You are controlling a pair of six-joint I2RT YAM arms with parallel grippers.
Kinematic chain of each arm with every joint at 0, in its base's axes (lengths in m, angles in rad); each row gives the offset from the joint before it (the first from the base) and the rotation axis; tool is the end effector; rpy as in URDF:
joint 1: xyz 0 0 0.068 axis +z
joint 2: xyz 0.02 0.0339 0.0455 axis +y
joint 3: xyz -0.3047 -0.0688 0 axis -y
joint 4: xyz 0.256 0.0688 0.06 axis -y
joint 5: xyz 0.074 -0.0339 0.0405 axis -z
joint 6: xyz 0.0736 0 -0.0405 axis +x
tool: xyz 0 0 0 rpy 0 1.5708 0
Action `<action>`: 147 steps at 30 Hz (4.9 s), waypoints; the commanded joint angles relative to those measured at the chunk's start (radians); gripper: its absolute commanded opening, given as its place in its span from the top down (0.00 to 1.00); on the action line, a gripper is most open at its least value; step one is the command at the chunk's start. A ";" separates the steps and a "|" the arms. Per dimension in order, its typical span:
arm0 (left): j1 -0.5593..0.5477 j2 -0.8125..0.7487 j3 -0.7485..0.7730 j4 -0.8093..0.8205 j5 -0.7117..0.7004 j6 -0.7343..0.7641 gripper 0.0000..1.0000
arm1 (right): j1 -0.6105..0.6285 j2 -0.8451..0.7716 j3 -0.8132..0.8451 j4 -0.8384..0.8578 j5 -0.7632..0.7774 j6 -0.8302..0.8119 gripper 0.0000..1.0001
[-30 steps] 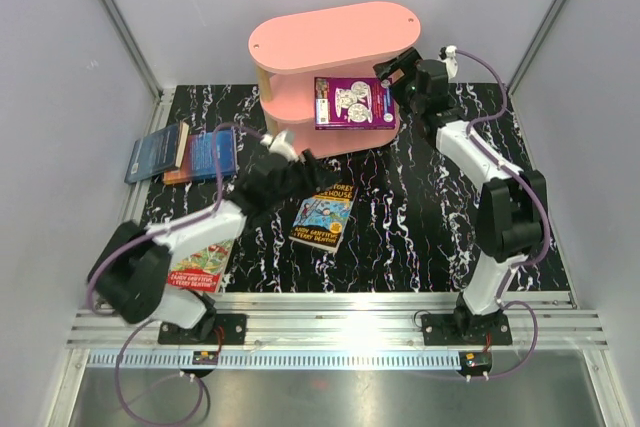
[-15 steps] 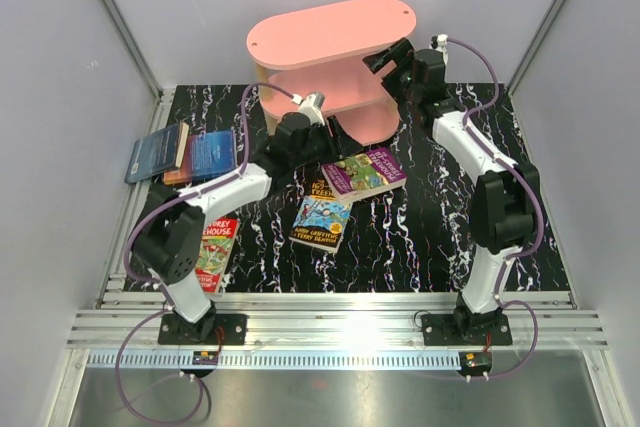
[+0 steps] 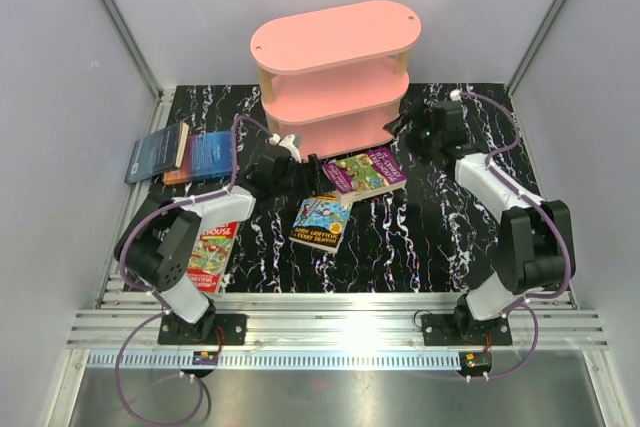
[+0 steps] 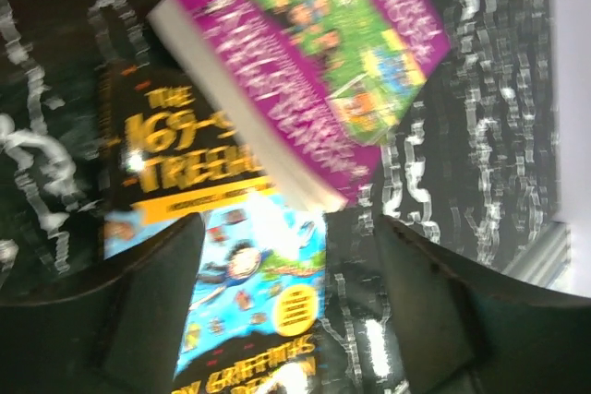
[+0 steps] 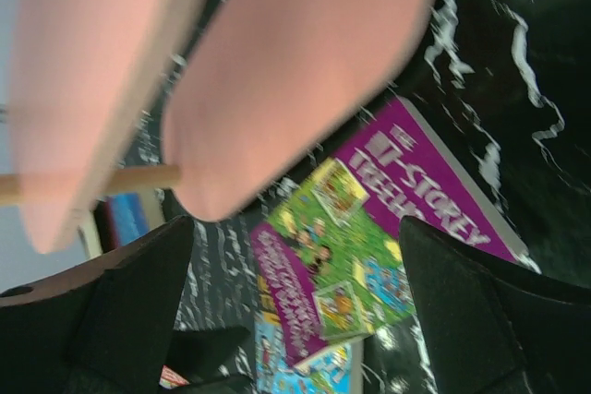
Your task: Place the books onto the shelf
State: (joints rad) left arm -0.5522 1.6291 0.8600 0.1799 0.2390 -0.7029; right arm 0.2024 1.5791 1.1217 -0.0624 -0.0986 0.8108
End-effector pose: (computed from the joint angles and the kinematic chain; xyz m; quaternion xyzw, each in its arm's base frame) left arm 0.3181 -0.2165 0.2019 -0.0099 0.8774 -0.3599 0.3171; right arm 0.3968 0.0888 0.2858 0.2352 0.8318 0.2804 0.4174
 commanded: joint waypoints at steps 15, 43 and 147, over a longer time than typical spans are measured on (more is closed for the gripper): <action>0.035 0.229 0.091 0.161 0.071 -0.041 0.20 | 0.046 0.081 -0.428 0.358 -0.260 0.247 0.00; 0.035 0.169 0.007 0.210 0.109 -0.056 0.25 | 0.115 0.274 -0.576 0.791 -0.043 0.403 1.00; 0.104 0.066 -0.251 0.244 0.063 0.013 0.27 | 0.298 0.071 -0.648 0.699 -0.154 0.269 0.00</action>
State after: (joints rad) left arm -0.4397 1.6527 0.6140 0.4385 0.3046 -0.7040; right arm 0.4473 1.5513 0.4660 0.5255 -0.2348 1.0477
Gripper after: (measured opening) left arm 0.732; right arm 0.993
